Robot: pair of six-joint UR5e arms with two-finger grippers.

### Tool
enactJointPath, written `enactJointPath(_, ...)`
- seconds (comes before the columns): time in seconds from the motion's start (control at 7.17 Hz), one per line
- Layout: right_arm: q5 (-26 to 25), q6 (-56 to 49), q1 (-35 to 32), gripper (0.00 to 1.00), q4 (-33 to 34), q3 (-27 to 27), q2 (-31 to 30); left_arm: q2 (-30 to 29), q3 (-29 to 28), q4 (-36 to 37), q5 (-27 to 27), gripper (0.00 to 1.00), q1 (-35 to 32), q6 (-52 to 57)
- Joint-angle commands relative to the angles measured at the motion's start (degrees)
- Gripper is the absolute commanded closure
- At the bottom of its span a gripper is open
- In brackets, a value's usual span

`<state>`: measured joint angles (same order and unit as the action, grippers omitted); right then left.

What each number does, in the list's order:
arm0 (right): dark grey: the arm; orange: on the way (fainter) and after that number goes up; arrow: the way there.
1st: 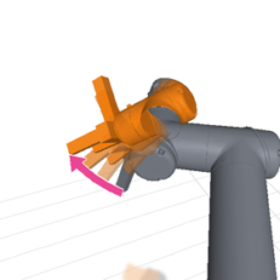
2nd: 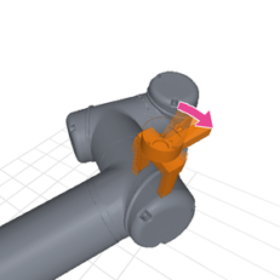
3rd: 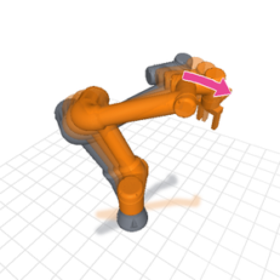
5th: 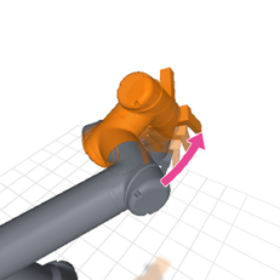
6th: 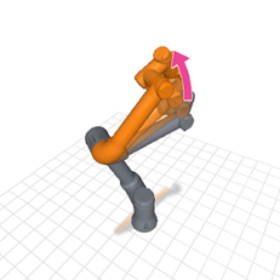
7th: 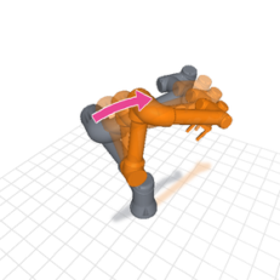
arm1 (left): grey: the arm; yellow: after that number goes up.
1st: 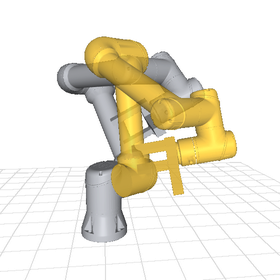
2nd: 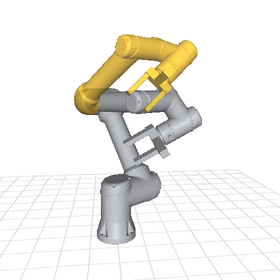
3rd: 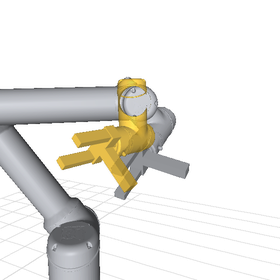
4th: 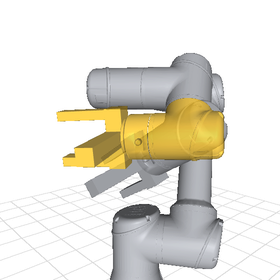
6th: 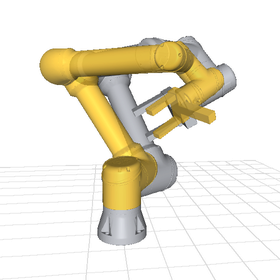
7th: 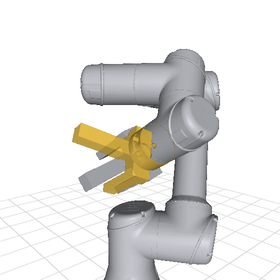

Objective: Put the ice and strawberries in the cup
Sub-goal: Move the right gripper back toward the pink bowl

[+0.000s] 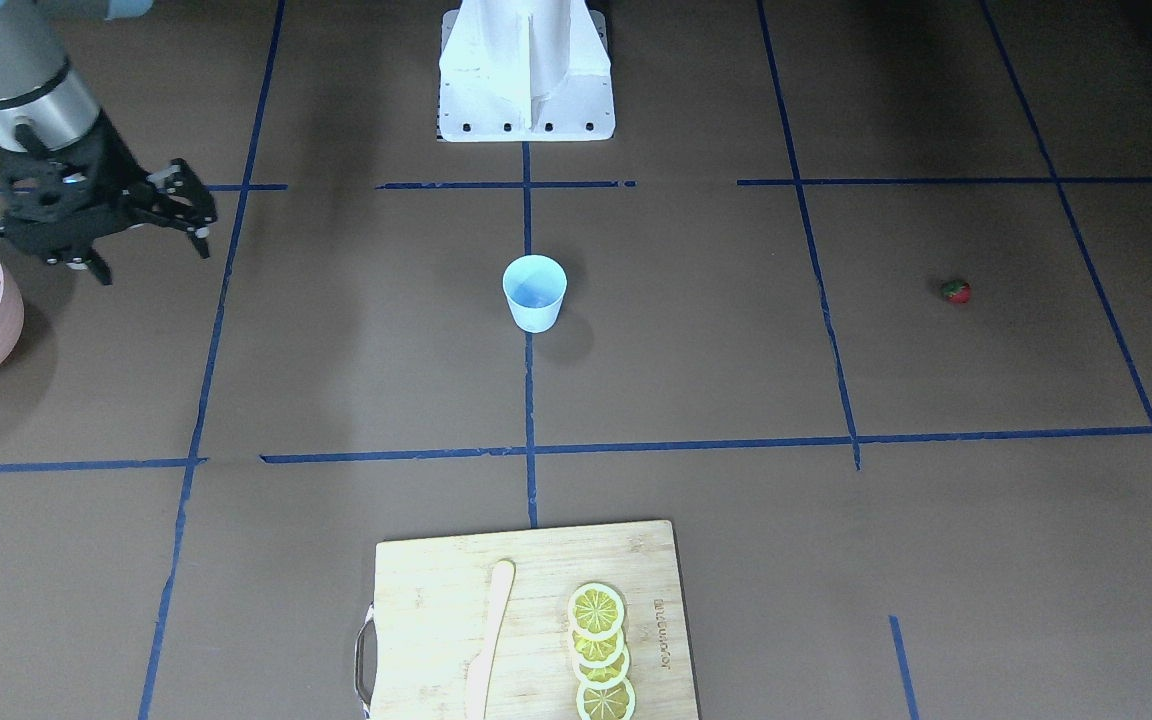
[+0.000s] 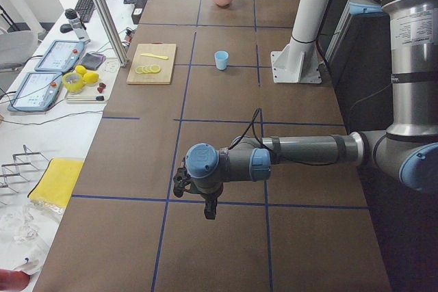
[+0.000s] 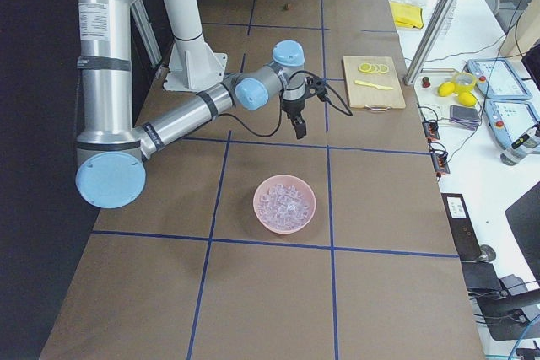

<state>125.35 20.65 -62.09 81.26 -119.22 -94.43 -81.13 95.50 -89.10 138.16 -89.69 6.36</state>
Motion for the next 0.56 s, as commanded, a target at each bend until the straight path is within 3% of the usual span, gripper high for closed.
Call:
enactJointPath(0.0,3.14,-11.03,-8.02,0.01,-2.33,1.62,-7.50,0.09,0.04,0.07,0.09,0.00,0.04,-0.03)
enactJointPath(0.42,2.70,-13.71,-9.10,0.01,-4.25,6.70,-8.93,0.09,0.04,-0.02,0.09,0.00,0.04,-0.03)
